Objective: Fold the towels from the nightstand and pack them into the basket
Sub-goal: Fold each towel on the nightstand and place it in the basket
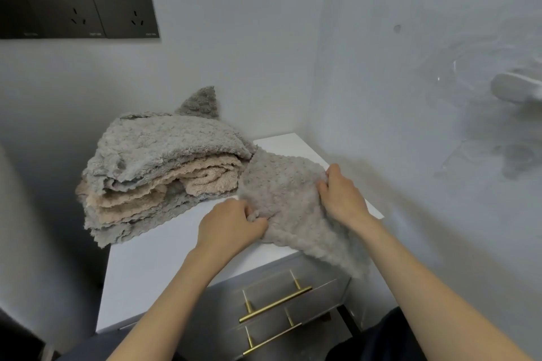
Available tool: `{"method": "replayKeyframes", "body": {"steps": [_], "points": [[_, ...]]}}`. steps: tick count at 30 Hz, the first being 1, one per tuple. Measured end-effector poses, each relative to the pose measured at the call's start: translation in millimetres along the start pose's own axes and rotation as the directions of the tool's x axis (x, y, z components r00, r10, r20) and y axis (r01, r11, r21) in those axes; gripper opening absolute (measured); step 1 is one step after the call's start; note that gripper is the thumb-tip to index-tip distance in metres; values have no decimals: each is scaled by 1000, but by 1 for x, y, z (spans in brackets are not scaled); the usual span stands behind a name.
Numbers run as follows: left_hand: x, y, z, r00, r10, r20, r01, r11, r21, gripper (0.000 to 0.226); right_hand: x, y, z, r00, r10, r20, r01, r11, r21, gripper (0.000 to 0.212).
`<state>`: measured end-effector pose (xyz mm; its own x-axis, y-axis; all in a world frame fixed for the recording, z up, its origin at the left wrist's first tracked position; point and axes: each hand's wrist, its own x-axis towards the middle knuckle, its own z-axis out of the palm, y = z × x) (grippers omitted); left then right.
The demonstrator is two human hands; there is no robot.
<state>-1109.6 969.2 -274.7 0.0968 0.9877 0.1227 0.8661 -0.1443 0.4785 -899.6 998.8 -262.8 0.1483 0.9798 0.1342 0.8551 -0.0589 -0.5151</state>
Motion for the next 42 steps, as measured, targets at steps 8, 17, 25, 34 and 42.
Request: {"method": "replayKeyframes", "body": {"steps": [8, 17, 25, 34, 42], "points": [[-12, -19, -26, 995, -61, 73, 52, 991, 120, 65, 3, 8, -15, 994, 47, 98, -75, 947, 311, 28], [33, -27, -11, 990, -72, -122, 71, 997, -16, 46, -13, 22, -42, 921, 95, 377, -285, 825, 488, 33], [48, -25, 3, 995, -12, -101, 13, 1000, 15, 31, -16, 22, -40, 873, 147, 465, -287, 925, 247, 46], [39, -14, -10, 987, -92, -130, 34, 919, -393, 30, -16, 15, -37, 910, 50, 411, -208, 914, 349, 21], [17, -22, -32, 980, -192, -45, 100, 681, -726, 23, -16, 14, -39, 885, 140, 443, -408, 693, 594, 35]]}}
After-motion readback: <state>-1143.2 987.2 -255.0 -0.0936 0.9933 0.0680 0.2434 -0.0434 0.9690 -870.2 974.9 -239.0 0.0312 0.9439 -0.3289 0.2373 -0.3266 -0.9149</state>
